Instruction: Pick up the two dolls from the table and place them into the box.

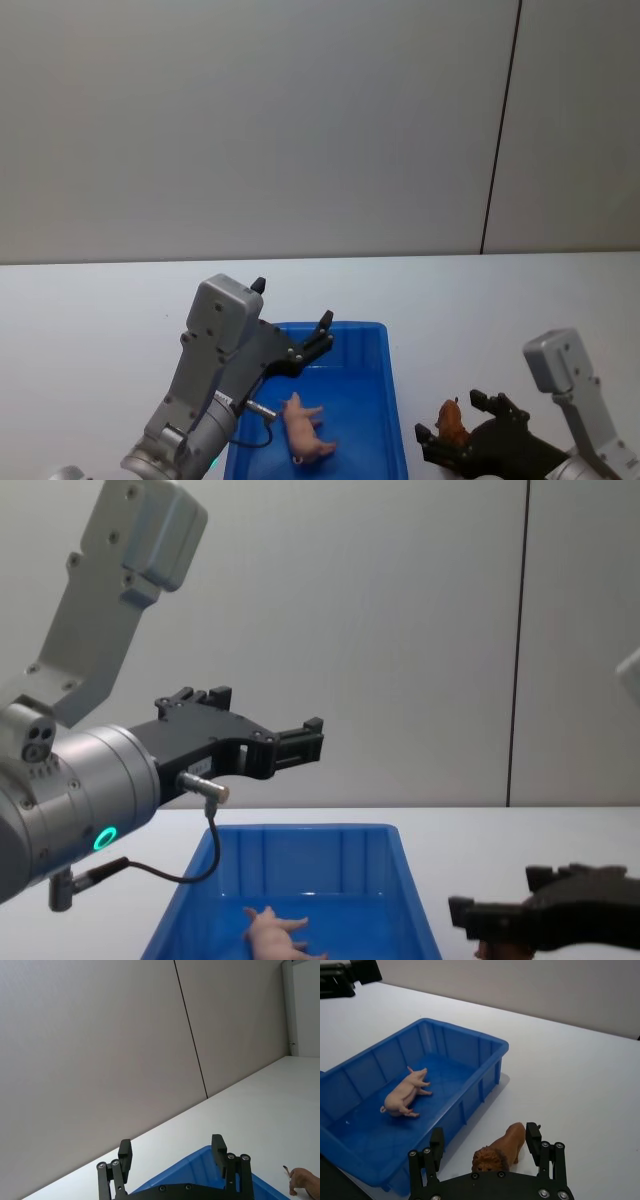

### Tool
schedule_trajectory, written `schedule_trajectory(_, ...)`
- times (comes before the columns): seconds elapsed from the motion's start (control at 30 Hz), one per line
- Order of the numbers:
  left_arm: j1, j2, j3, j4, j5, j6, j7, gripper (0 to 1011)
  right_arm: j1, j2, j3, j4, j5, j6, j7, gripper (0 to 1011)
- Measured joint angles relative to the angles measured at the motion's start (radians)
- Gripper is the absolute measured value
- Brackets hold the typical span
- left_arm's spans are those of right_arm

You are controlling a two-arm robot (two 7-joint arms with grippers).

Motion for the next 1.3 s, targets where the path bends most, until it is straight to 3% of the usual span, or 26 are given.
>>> schedule_trajectory(0.27,0.0,0.0,0.0,0.0,0.0,0.0,0.0,1003,0.012,-0.014,-0.01,0.046,-0.009,0.007,-0.001,998)
schedule_trajectory(0.37,0.0,0.0,0.0,0.0,0.0,0.0,0.0,1003,0.018,-0.019,-0.013,0.063,-0.015,0.009,0.0,951)
schedule_trajectory(0.63,0.0,0.0,0.0,0.0,0.0,0.0,0.0,1003,0.029,-0.031,-0.022,0.093,-0.036,0.011,-0.008,705)
schedule_trajectory(0.73,0.0,0.0,0.0,0.0,0.0,0.0,0.0,1003,0.03,-0.033,-0.024,0.097,-0.047,0.005,-0.015,675)
schedule_trajectory(0.83,0.0,0.0,0.0,0.0,0.0,0.0,0.0,1003,0.03,-0.033,-0.027,0.097,-0.06,-0.004,-0.024,535)
schedule_trajectory(0.97,0.0,0.0,0.0,0.0,0.0,0.0,0.0,1003,0.026,-0.033,-0.029,0.09,-0.078,-0.018,-0.038,439)
schedule_trajectory(1.3,0.0,0.0,0.0,0.0,0.0,0.0,0.0,1003,0.013,-0.026,-0.034,0.049,-0.129,-0.073,-0.077,436)
